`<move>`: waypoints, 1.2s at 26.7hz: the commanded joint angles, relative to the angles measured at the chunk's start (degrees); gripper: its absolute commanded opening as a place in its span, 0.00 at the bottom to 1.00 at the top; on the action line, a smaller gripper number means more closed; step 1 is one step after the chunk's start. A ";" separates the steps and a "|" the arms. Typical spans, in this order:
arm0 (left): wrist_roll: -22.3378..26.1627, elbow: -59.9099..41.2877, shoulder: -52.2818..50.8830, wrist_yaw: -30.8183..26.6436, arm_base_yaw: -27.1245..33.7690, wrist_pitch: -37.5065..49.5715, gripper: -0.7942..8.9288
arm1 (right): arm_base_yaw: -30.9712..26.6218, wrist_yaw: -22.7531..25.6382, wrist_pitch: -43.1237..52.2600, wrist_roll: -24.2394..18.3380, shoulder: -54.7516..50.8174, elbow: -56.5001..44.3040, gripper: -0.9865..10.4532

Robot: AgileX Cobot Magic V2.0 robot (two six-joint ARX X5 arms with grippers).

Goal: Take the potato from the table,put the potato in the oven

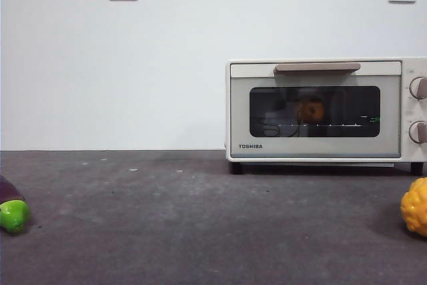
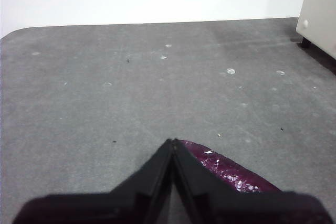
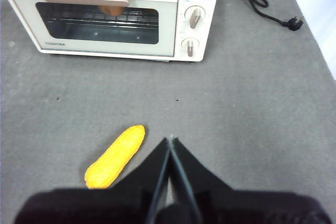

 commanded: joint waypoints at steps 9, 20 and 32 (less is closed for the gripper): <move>0.17 -0.57 0.02 0.31 0.09 0.70 0.08 | -0.50 4.85 15.13 -7.72 -0.72 -7.67 0.09; 0.20 -0.57 0.02 0.31 0.09 0.70 0.08 | -4.66 -21.55 84.83 -17.62 -12.46 -51.74 0.09; 0.20 -0.57 0.02 0.31 0.09 0.70 0.08 | -17.55 -21.79 77.35 -17.73 -28.35 -62.88 0.09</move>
